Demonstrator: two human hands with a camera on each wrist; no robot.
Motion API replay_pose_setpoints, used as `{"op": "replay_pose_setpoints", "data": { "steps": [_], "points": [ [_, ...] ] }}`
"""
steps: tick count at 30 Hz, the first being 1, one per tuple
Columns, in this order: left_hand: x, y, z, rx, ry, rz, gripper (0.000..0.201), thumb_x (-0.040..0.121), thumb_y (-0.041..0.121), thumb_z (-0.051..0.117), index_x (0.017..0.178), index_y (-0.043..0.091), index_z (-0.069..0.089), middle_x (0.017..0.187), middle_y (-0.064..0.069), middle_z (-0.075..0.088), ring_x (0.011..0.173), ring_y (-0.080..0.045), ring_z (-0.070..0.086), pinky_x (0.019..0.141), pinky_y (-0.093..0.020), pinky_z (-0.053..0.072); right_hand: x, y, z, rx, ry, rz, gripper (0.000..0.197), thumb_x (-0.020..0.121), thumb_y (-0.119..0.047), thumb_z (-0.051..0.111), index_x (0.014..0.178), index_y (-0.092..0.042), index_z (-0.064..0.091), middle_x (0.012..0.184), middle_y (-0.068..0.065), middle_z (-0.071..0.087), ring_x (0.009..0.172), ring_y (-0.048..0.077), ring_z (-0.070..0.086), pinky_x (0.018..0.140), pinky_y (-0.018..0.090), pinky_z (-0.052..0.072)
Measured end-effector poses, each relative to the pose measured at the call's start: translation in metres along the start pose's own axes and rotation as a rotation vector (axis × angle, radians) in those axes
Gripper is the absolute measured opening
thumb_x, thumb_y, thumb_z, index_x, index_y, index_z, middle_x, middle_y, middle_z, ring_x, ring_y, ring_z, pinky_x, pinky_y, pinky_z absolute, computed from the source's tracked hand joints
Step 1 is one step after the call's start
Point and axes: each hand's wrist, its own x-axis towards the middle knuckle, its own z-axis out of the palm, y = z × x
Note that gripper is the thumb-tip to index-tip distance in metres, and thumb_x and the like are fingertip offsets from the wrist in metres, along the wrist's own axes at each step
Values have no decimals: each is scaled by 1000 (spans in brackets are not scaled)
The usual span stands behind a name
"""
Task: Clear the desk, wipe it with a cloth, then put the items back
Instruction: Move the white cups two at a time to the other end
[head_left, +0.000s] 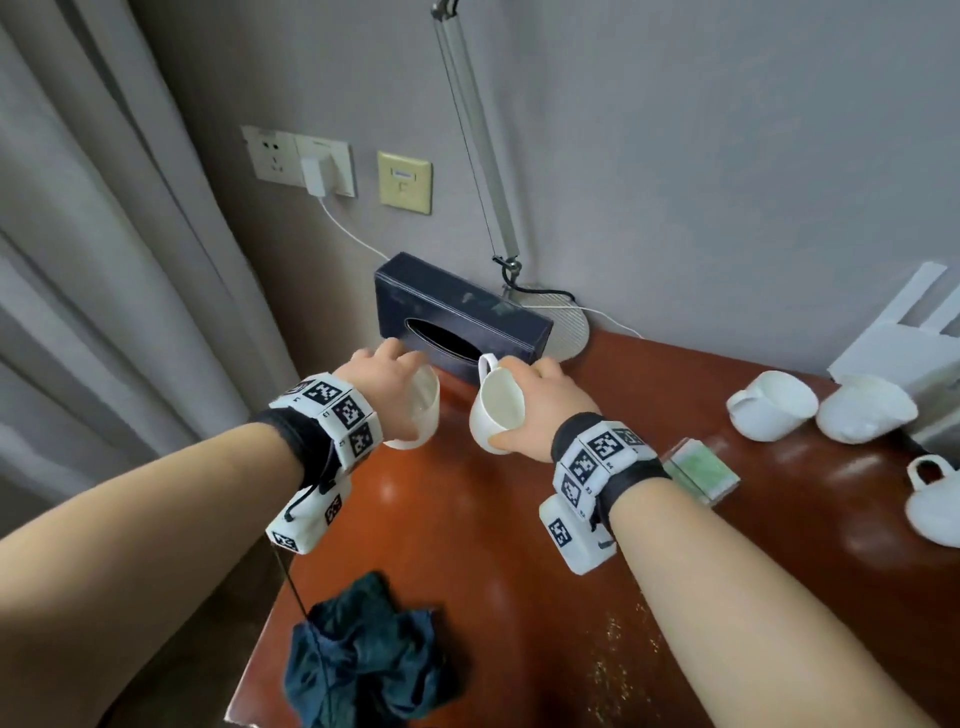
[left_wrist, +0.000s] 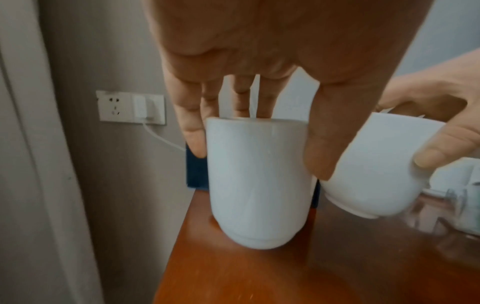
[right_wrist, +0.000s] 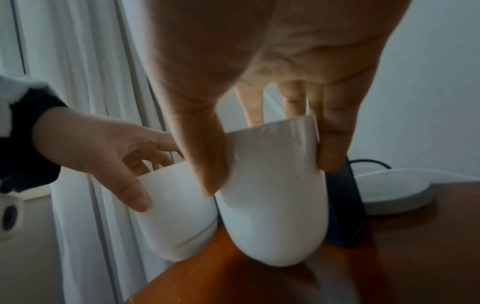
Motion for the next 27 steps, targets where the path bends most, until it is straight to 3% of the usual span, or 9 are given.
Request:
{"op": "replay_pose_setpoints", "data": {
  "steps": [9, 15, 18, 20, 23, 27],
  "points": [
    [45, -29, 31, -112, -14, -14, 73, 82, 31, 62, 144, 26, 22, 142, 3, 28, 127, -25, 34, 98, -38, 45, 69, -31, 48, 3, 27, 86, 57, 78, -45, 57, 127, -31, 32, 126, 6, 36, 112, 29, 42, 86, 40, 47],
    [74, -27, 29, -125, -19, 81, 80, 83, 26, 64, 147, 29, 16, 151, 6, 17, 138, -26, 22, 109, -38, 36, 86, -30, 49, 12, -8, 73, 74, 80, -42, 61, 142, -37, 22, 135, 6, 32, 120, 30, 38, 89, 40, 45],
    [73, -30, 32, -197, -10, 68, 84, 84, 20, 63, 149, 28, 10, 154, 4, 5, 142, -25, 12, 111, -38, 34, 80, -27, 47, 14, -17, 57, 80, 82, -42, 60, 146, -37, 13, 142, 4, 26, 125, 29, 36, 90, 39, 45],
    [69, -34, 34, -276, 12, 44, 87, 83, 25, 65, 149, 29, 8, 154, 2, 1, 143, -24, 12, 112, -37, 32, 75, -25, 46, 6, -3, 56, 82, 83, -43, 60, 148, -34, 10, 145, 3, 25, 127, 28, 34, 93, 39, 44],
    [67, -36, 32, -326, 7, 24, 89, 81, 39, 66, 148, 29, 10, 152, 0, 10, 140, -24, 17, 110, -39, 32, 72, -25, 44, 22, 35, 75, 85, 81, -46, 62, 148, -30, 12, 144, 3, 28, 128, 27, 34, 94, 39, 43],
    [73, -35, 26, -277, -3, 22, 85, 81, 36, 67, 148, 25, 14, 152, 0, 16, 138, -25, 22, 108, -39, 35, 70, -27, 44, 47, 57, 95, 83, 80, -45, 64, 146, -26, 18, 141, 4, 31, 126, 28, 37, 95, 38, 43]
  ]
}}
